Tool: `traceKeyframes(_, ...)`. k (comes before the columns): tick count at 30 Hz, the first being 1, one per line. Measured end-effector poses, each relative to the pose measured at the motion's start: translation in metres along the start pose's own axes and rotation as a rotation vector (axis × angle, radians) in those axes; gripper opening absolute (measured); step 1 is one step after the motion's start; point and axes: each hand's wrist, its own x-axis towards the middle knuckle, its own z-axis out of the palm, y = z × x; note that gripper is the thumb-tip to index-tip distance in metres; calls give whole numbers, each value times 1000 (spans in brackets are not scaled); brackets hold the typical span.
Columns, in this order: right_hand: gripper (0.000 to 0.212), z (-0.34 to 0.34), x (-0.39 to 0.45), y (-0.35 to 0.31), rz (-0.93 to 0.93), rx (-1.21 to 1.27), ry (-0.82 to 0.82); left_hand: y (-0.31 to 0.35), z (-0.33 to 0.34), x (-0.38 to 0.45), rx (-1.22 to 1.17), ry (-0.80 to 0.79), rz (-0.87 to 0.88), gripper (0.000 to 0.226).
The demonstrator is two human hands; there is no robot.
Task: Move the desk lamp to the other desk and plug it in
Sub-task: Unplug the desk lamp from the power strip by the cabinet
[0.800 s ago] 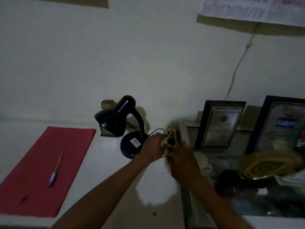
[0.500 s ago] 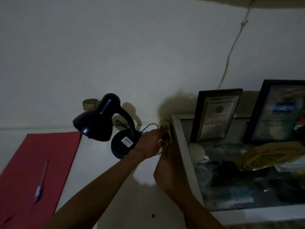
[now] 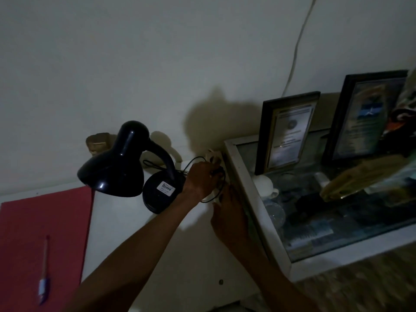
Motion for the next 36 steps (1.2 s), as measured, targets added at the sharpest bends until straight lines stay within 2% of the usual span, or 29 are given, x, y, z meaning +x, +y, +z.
traceKeyframes(1,59,0,1,1,41,-6,-41,0,-1,2,7,-4,19,26)
traceKeyframes(8,65,1,7,7,10,-131,-72,0,-2,4,60,7,83,19)
traceKeyframes(18,66,-3,10,7,-15,-130,-116,-3,7,0,-96,98,-56,23)
traceKeyframes(21,66,-4,11,7,0,-125,-100,-5,8,-2,-126,118,-54,18)
traceKeyframes(25,61,-5,11,5,1,-66,-92,-5,5,-3,-94,182,26,11)
traceKeyframes(30,64,-7,10,3,23,34,-98,1,5,-4,-51,206,14,14)
traceKeyframes(36,74,-11,8,1,69,40,-99,1,-3,2,90,107,33,20)
